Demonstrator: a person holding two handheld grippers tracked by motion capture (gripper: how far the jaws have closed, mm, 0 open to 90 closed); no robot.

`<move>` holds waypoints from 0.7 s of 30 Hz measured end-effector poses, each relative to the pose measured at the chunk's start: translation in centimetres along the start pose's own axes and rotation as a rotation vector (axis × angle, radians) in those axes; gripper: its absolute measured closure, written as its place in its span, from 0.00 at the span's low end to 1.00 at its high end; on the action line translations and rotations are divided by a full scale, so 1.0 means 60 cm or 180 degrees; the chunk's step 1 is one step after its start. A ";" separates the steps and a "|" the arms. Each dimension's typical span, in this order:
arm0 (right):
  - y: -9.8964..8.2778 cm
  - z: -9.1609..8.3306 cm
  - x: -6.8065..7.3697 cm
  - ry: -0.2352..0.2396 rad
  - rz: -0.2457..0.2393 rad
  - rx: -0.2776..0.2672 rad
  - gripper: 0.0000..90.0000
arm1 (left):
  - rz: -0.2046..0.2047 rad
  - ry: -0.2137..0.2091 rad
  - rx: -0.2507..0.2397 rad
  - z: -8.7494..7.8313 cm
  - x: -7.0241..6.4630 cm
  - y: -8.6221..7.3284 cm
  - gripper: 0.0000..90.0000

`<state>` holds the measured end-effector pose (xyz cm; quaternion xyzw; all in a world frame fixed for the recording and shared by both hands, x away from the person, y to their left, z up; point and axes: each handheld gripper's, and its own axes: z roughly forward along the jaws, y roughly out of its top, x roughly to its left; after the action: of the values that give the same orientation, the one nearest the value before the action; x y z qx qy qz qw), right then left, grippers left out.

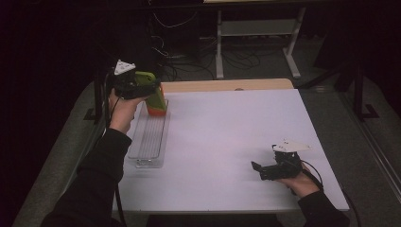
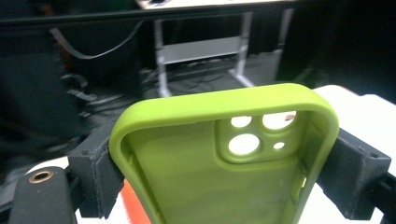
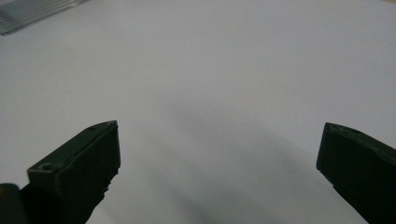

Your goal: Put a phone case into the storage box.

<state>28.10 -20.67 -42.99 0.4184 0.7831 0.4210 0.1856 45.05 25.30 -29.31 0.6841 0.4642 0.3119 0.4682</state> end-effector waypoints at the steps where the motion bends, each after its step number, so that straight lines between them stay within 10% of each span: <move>1: 0.000 -0.002 -0.001 -0.0003 0.0006 -0.0012 0.00 | -0.0016 0.0098 0.0053 0.005 0.001 -0.003 0.14; 21: 0.000 -0.014 -0.009 0.0017 0.0041 -0.0122 0.00 | 0.0058 0.0810 0.0552 0.101 -0.007 -0.065 0.14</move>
<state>27.85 -21.52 -42.55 0.4187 0.7726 0.4383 0.1888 48.77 23.28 -35.14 0.6810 0.5389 0.3591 0.3419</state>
